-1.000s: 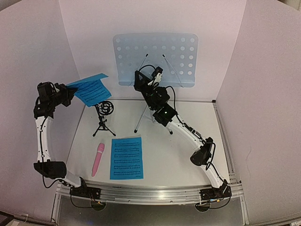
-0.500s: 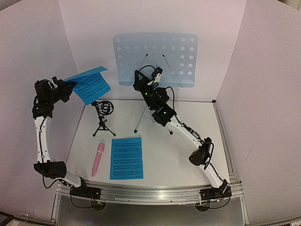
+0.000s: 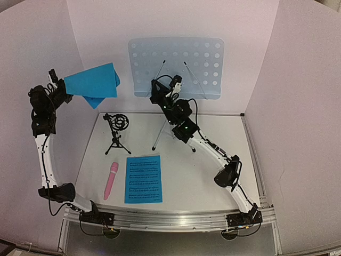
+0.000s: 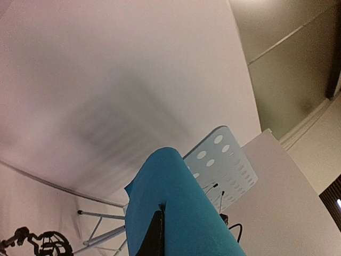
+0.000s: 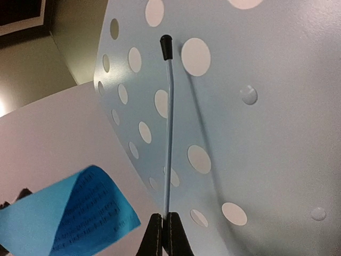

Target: Set up the instrument practice props

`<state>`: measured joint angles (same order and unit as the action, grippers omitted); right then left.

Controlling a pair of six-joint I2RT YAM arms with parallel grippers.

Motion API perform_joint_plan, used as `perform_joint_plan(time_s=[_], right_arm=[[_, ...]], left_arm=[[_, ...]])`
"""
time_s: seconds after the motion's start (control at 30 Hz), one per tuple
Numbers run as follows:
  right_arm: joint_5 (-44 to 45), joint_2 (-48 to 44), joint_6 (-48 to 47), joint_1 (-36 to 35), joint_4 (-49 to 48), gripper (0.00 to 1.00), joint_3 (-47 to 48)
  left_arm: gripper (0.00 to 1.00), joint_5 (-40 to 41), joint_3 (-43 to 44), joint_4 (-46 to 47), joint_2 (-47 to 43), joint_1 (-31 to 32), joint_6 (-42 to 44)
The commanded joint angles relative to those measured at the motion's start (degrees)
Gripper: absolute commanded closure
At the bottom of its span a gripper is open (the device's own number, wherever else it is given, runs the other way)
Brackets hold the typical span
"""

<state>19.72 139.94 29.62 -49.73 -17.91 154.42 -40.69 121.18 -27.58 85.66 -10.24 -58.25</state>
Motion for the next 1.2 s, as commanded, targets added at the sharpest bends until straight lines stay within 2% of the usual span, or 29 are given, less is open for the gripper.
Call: perform_joint_plan(time_s=[0.0, 0.2, 0.37, 0.53, 0.63, 0.9, 1.17], right_arm=[[-6.5, -2.6, -6.4, -0.8, -6.1, 1.0, -0.3], [-9.2, -2.8, -10.0, -0.9, -8.1, 1.0, -0.7], [-10.4, -3.9, -12.3, -1.0, -8.1, 1.0, -2.2], [-10.6, -4.7, -13.3, -1.0, -8.1, 1.0, -3.4], [-10.9, -4.7, -13.3, -1.0, -8.0, 1.0, -3.5], [-11.1, -5.7, -13.8, -1.4, -7.7, 1.0, -5.0], [-11.0, -6.0, -13.8, -1.6, -7.2, 1.0, -5.1]], left_arm=[[1.0, -4.6, 1.8, 16.0, -0.5, -0.1, 0.7], [1.0, -7.2, 1.2, 32.8, 1.6, 2.3, 1.2], [1.0, -6.8, 6.8, 37.6, 6.8, 6.6, 5.8], [1.0, -7.0, 13.4, 37.0, 11.4, 13.0, 11.0], [1.0, -6.2, 16.5, 35.0, 13.9, 14.5, 13.9], [1.0, -5.7, 19.1, 35.0, 17.4, 18.2, 20.4], [1.0, -5.5, 22.4, 35.1, 21.5, 22.2, 23.3]])
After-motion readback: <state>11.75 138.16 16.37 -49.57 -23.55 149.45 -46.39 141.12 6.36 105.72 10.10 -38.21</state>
